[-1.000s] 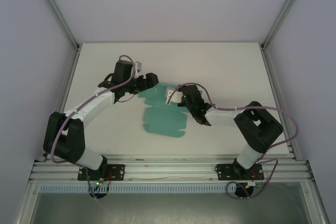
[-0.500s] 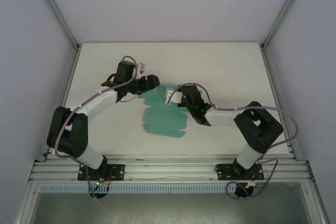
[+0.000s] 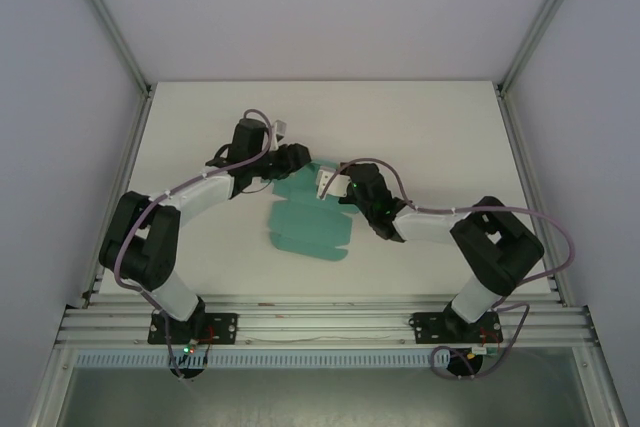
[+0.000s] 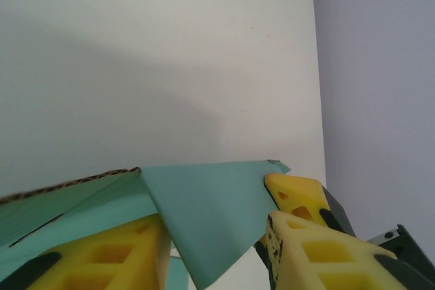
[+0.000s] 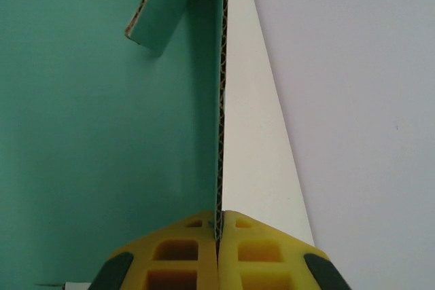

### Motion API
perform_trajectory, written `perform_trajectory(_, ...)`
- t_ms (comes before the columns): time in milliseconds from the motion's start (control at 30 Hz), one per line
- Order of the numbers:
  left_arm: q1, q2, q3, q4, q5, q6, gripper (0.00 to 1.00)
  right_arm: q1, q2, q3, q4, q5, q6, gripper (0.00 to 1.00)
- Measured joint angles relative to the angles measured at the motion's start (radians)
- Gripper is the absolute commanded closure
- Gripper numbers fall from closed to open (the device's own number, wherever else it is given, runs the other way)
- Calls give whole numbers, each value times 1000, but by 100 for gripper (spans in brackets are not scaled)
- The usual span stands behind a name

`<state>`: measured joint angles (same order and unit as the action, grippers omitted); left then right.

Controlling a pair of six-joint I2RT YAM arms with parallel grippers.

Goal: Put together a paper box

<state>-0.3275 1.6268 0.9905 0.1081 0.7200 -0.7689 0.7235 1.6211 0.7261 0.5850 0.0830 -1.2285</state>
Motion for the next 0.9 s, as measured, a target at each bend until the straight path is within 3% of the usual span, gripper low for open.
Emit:
perform_trajectory(267,-5,-3,-19,21,-31,-16,67,0,-3,-1,4,4,5,100)
perform_trajectory(400,-11,-49,-57,-14,-80,19,42,1,-3,-3,4,3,5,100)
perform_trajectory(667,-3,-269,-165,-169,-257,124,16,3,-3,-3,3,3,5,100)
perform_trajectory(800,45,-373,-249,-243,-350,156,0,2,-3,-3,3,3,5,100)
perform_trajectory(900,98,-431,-324,-286,-412,169,0,2,-8,-3,-2,3,12,100)
